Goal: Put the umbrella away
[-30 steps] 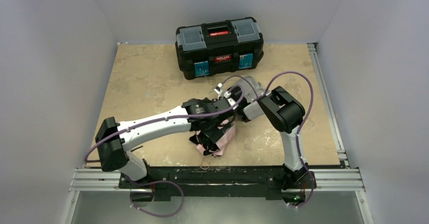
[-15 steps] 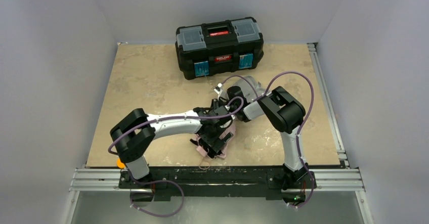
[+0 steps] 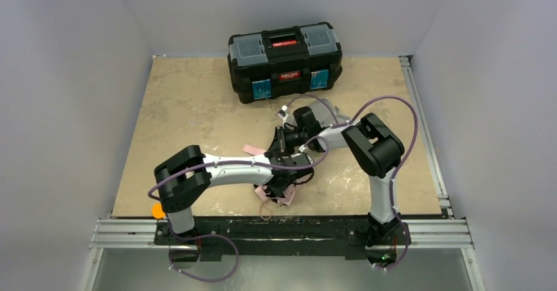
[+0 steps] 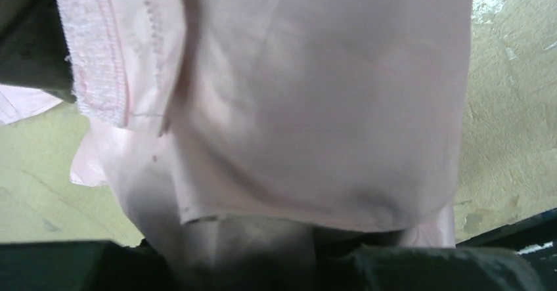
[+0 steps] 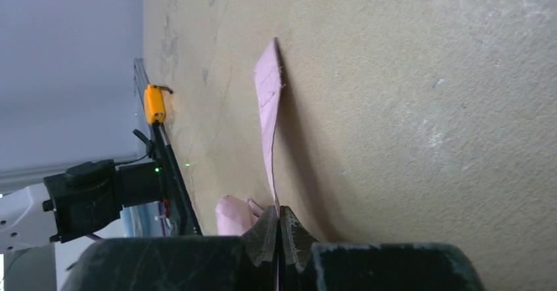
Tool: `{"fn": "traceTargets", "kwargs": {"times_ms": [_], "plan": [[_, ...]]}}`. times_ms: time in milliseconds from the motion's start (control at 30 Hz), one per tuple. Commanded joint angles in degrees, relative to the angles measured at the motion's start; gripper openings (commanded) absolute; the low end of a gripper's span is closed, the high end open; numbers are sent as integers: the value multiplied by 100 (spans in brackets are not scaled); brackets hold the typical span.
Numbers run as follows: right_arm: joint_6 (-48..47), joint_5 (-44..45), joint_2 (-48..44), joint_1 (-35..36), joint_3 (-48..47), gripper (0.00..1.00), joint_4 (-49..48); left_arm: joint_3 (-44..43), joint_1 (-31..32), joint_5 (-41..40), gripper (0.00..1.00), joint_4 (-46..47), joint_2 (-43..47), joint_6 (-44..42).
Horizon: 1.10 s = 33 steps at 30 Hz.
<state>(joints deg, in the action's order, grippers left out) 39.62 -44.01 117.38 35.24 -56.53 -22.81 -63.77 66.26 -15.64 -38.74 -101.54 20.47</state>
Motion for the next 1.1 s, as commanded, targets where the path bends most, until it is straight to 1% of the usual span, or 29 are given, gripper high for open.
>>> {"fn": "traceTargets", "kwargs": {"times_ms": [0,133,300,400,533,633,767,933,1067], "plan": [[-206,93,-743,41,-550,0,824,-152,392,-900,0,-402,-341,149],[-182,9,-995,110,-948,0,1256,-403,691,-1804,0,-682,-462,204],[-65,-56,-1094,234,-1286,0,1514,-561,988,-2367,0,-776,-688,282],[14,14,-1019,262,-1391,0,1575,-685,1252,-2814,0,-896,-941,426],[139,302,-669,263,-1334,0,1547,-1090,1551,-3343,0,-1356,-1398,802],[141,307,-171,255,-1164,0,1421,-1369,1702,-3517,0,-1806,-1776,1122],[-70,652,279,242,-732,0,1302,-1603,1908,-3576,0,-2186,-2116,1534],[216,710,453,207,158,0,421,-1863,1943,-3308,0,-2446,-2436,1637],[422,714,314,210,626,0,-221,-1820,1927,-2967,30,-2322,-2177,1219]]}}
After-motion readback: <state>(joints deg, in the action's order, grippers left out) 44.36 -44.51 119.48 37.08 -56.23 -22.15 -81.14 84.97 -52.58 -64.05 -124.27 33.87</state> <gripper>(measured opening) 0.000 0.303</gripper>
